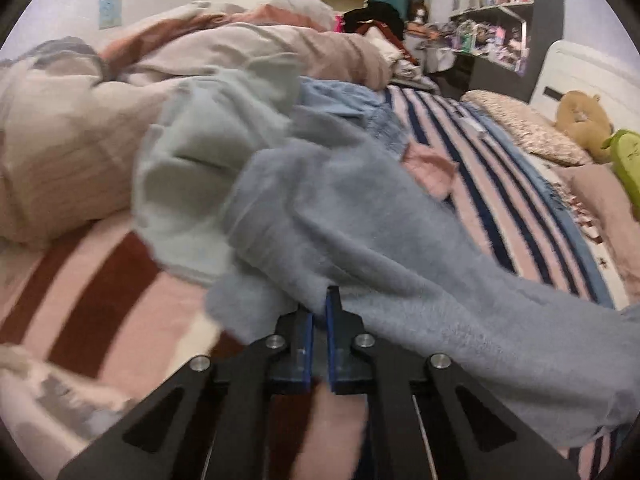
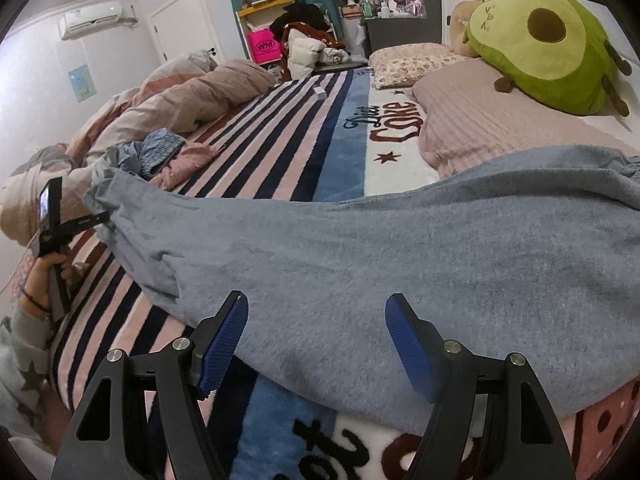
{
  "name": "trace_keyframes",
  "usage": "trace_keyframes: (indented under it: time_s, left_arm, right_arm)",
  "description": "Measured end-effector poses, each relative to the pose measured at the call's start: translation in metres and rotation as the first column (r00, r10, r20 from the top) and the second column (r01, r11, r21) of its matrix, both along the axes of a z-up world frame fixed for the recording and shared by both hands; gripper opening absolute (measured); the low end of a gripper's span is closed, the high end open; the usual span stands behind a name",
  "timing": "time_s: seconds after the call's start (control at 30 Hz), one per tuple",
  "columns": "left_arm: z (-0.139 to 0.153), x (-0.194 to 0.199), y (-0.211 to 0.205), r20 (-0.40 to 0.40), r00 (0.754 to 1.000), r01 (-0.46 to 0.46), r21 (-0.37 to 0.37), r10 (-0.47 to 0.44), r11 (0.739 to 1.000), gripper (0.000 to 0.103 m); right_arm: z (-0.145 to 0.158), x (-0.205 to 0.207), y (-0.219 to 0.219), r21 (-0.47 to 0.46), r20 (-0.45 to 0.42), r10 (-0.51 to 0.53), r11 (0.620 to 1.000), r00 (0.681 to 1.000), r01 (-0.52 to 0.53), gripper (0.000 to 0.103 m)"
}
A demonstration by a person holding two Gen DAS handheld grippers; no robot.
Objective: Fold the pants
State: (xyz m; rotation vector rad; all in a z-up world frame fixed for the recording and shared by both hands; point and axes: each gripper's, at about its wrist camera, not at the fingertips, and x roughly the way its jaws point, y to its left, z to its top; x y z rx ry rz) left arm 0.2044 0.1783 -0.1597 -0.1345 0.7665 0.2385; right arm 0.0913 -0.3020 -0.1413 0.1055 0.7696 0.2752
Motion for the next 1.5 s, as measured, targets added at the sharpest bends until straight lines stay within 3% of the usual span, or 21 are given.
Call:
trace_keyframes:
  time_s: [0.07, 0.17, 0.2, 0.3, 0.47, 0.7, 0.8, 0.87, 0.93, 1.0, 1.23, 1.4, 1.5]
  left_arm:
    - [-0.001, -0.010, 0.006, -0.036, 0.999, -0.022, 0.010, 0.023, 1.000, 0.004]
    - [-0.008, -0.015, 0.015, -0.093, 0.995, -0.038, -0.037, 0.035, 0.999, 0.006]
    - [-0.008, -0.017, 0.016, -0.101, 0.994, -0.044, -0.063, 0.037, 0.997, 0.011]
    - [-0.004, -0.032, 0.021, -0.073, 0.997, -0.048, -0.170, 0.036, 0.984, 0.069]
    - [-0.012, -0.035, 0.014, -0.080, 0.996, 0.009, -0.286, -0.033, 0.958, 0.070]
    - [-0.044, 0.002, 0.027, -0.081, 0.996, -0.063, -0.392, 0.034, 0.918, 0.072]
    - [-0.048, 0.012, 0.033, -0.044, 0.996, -0.085, -0.420, 0.073, 0.903, 0.072]
    - [-0.049, 0.015, 0.037, -0.019, 0.994, -0.104, -0.450, 0.107, 0.887, 0.054]
    - [-0.048, 0.017, 0.037, -0.009, 0.994, -0.105, -0.446, 0.113, 0.889, 0.021]
    - [-0.040, 0.013, 0.035, 0.029, 0.993, -0.089, -0.430, 0.113, 0.898, 0.010]
    - [0.023, -0.030, 0.045, 0.189, 0.967, -0.098, -0.337, 0.169, 0.936, 0.007]
    - [0.063, -0.081, 0.087, 0.245, 0.934, -0.184, -0.291, 0.259, 0.939, 0.007]
    - [0.076, -0.107, 0.108, 0.234, 0.932, -0.218, -0.245, 0.276, 0.945, 0.007]
  right_arm:
    - [0.004, -0.004, -0.002, 0.008, 0.011, -0.003, 1.000, 1.000, 0.003, 0.068]
    - [0.008, -0.007, -0.003, 0.023, 0.025, 0.000, 1.000, 1.000, -0.001, 0.068]
    - [0.009, -0.008, -0.003, 0.027, 0.027, 0.003, 1.000, 1.000, -0.004, 0.068]
    - [0.011, -0.011, 0.000, 0.026, 0.035, 0.014, 1.000, 0.999, -0.015, 0.068]
    - [0.013, -0.010, 0.003, 0.036, 0.043, 0.022, 0.999, 0.999, -0.023, 0.068]
    - [0.010, -0.006, 0.005, 0.031, 0.041, 0.027, 0.999, 0.999, -0.028, 0.068]
    - [0.005, -0.002, 0.004, 0.027, 0.025, 0.017, 0.999, 1.000, -0.018, 0.068]
    - [0.002, 0.000, 0.004, 0.029, 0.016, 0.012, 0.999, 1.000, -0.012, 0.068]
    - [0.000, 0.002, 0.005, 0.032, 0.009, 0.011, 0.999, 1.000, -0.011, 0.068]
    - [0.000, 0.002, 0.005, 0.034, 0.007, 0.013, 0.999, 1.000, -0.014, 0.068]
    - [0.010, -0.008, 0.006, 0.048, 0.021, 0.016, 0.999, 1.000, -0.017, 0.068]
    - [0.026, -0.027, 0.018, 0.043, 0.050, 0.052, 0.998, 0.997, -0.054, 0.068]
    - [0.031, -0.037, 0.031, 0.050, 0.056, 0.082, 0.995, 0.995, -0.084, 0.068]
